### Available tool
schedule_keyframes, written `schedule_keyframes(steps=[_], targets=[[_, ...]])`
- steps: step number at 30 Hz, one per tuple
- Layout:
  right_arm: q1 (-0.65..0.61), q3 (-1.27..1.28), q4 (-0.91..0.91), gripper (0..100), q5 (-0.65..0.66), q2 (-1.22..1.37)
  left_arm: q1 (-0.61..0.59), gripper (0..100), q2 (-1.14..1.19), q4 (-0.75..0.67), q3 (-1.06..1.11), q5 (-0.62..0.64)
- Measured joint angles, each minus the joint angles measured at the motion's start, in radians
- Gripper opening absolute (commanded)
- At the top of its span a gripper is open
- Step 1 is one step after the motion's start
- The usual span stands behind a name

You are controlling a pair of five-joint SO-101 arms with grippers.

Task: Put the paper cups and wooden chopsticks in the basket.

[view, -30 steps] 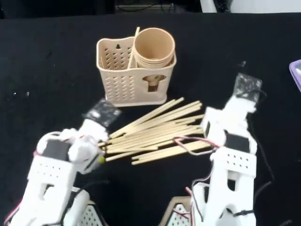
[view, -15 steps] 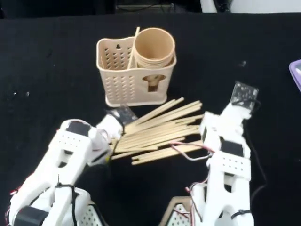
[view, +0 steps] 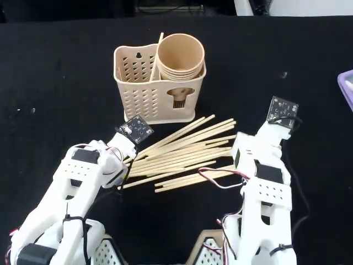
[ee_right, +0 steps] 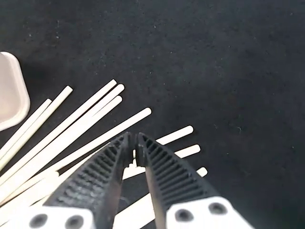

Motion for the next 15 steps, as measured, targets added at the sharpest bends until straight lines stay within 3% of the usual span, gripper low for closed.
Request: schedule_keyframes(steps=[8,15], targets=[[-0.002,0.003,0.000,2.9,0.000,0.000,0.000,21,0.012,-0.037,0.048,0.002],[-0.002,0.003,0.000,2.9,0.000,0.000,-0.002,21,0.011,0.091,0.023,-0.006]])
